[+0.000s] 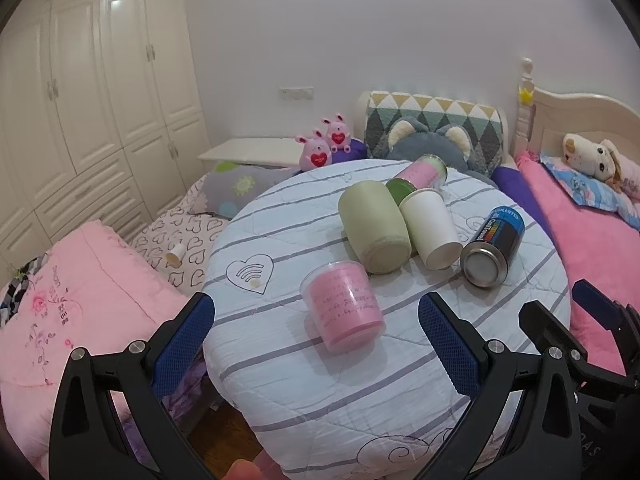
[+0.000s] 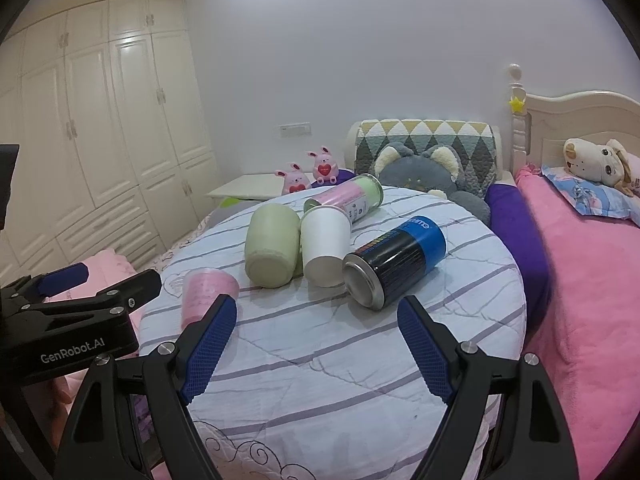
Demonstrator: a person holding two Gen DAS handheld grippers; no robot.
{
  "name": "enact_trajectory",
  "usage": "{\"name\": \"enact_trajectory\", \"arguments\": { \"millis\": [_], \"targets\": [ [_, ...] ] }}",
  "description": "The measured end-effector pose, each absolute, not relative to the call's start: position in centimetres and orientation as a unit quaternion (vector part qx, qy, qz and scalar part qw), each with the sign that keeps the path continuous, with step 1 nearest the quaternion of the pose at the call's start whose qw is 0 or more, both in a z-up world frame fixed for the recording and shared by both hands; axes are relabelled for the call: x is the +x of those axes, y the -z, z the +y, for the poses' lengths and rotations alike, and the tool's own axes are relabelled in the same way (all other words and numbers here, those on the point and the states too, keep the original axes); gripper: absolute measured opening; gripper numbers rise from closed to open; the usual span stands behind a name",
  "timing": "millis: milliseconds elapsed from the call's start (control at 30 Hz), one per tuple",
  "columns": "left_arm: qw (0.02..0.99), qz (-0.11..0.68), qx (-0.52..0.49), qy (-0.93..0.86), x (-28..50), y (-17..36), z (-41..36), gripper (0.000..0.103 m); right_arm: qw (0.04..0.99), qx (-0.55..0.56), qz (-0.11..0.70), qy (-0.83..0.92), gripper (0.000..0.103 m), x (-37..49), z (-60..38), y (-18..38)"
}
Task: Flip cup upright
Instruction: 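Move the left gripper toward the pink cup lying on its side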
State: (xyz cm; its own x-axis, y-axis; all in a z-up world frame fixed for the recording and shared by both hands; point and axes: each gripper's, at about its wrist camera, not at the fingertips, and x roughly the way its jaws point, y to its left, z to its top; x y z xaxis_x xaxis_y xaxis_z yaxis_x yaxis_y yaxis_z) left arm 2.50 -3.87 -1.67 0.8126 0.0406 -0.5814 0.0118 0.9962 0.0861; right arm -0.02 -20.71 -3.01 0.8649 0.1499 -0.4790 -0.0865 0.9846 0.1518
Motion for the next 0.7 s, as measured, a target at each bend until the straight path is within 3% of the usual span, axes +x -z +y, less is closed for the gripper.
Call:
{"name": "enact_trajectory", "arguments": {
  "millis": [700],
  "targets": [
    [0.944, 0.328, 0.029, -0.003, 4.3, 3.4, -4.1, 0.103, 0.96, 0.051, 0.268, -0.057, 0.084, 0.8, -21.0, 3.3]
  ]
}}
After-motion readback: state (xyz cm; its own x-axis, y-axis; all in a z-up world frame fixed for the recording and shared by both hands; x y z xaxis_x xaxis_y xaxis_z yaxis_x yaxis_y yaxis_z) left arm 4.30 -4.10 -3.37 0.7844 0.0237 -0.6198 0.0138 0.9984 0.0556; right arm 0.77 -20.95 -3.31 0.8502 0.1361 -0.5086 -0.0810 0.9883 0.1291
